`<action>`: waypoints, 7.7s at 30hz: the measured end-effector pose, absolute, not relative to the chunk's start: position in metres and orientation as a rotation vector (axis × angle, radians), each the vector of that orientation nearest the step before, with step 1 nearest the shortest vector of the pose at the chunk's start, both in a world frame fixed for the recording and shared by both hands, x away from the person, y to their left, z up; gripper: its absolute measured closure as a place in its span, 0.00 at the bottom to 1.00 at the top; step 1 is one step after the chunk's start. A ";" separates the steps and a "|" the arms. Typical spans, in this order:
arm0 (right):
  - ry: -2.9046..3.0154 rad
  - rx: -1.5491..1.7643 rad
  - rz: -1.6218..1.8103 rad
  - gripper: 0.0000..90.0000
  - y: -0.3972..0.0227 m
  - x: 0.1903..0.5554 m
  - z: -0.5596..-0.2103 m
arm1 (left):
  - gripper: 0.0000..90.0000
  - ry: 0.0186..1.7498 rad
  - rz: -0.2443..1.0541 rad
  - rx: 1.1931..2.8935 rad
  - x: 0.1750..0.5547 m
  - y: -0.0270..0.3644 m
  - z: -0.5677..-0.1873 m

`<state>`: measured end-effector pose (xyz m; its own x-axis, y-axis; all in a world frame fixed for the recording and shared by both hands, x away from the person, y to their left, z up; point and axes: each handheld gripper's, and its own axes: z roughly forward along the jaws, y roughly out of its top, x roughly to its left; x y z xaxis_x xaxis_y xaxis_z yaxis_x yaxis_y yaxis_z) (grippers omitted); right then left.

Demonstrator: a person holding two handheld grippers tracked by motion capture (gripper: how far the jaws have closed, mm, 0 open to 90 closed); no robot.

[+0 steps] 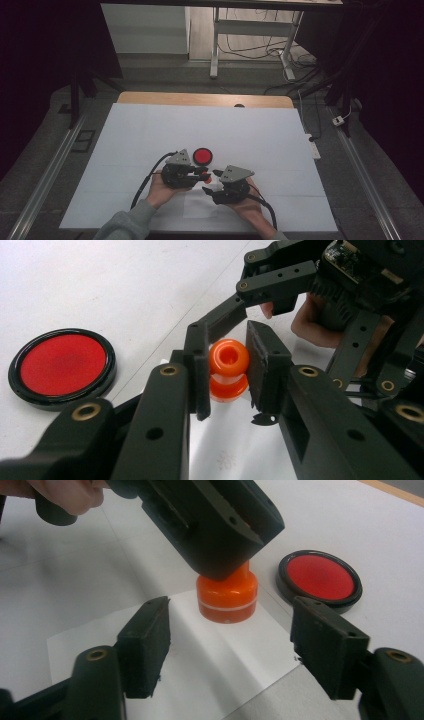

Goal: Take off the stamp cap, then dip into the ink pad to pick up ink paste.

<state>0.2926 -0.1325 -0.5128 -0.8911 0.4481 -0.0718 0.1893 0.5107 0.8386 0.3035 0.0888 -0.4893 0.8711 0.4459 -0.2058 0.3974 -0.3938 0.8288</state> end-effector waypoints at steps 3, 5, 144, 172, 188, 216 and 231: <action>2.465 0.530 1.324 0.44 -0.131 0.292 -0.511 | 0.80 0.616 0.063 2.026 0.304 0.089 -0.489; 2.462 0.538 1.318 0.46 -0.131 0.292 -0.511 | 0.80 0.615 0.063 2.027 0.303 0.089 -0.489; 2.408 0.488 1.314 0.72 -0.137 0.288 -0.507 | 0.81 0.637 0.089 1.875 0.300 0.117 -0.478; 2.327 0.595 1.326 0.72 -0.176 0.289 -0.504 | 0.81 0.657 0.128 1.883 0.298 0.127 -0.471; 2.250 0.734 1.278 0.72 -0.225 0.287 -0.503 | 0.81 0.661 0.139 1.898 0.299 0.130 -0.469; 2.158 0.842 1.255 0.72 -0.275 0.284 -0.500 | 0.81 0.692 0.187 1.897 0.301 0.136 -0.467; 2.145 0.848 1.264 0.72 -0.277 0.284 -0.497 | 0.81 0.721 0.212 1.917 0.305 0.136 -0.467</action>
<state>0.2838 -0.2769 -0.4971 -0.6776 0.7273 -0.1092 0.2570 0.3733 0.8914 0.3047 0.1357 -0.4672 0.8045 0.5696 -0.1682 0.3877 -0.2891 0.8753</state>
